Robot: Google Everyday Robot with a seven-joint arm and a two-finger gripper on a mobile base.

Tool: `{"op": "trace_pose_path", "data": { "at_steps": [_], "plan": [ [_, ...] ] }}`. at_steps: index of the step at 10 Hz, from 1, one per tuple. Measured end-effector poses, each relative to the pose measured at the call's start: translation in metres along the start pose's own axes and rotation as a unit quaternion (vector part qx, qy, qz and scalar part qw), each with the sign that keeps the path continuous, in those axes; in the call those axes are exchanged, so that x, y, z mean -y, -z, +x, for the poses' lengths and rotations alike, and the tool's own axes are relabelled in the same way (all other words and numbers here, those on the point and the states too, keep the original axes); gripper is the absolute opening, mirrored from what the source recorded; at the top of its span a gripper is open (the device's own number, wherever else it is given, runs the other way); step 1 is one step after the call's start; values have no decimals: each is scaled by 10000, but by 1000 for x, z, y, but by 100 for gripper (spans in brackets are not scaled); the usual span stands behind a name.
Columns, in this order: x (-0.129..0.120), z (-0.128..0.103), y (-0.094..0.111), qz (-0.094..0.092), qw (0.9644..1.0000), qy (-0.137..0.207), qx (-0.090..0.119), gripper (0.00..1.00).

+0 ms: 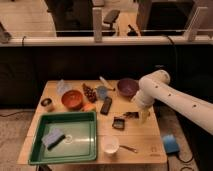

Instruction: Place brush in tray

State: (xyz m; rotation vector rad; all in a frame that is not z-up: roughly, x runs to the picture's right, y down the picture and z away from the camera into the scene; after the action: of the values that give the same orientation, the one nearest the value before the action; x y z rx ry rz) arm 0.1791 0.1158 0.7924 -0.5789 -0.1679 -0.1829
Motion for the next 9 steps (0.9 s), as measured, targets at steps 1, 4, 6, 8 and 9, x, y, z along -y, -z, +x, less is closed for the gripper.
{"op": "trace_pose_path", "data": {
  "at_steps": [1, 4, 6, 8, 9],
  "plan": [
    [0, 0, -6, -23, 10000, 19, 25, 80],
    [0, 2, -25, -113, 9998, 32, 132, 80],
    [3, 2, -36, -156, 9997, 46, 194, 80],
    [6, 5, -43, -178, 9996, 31, 225, 80],
    [9, 5, -47, -188, 9995, 50, 243, 80]
  ]
}}
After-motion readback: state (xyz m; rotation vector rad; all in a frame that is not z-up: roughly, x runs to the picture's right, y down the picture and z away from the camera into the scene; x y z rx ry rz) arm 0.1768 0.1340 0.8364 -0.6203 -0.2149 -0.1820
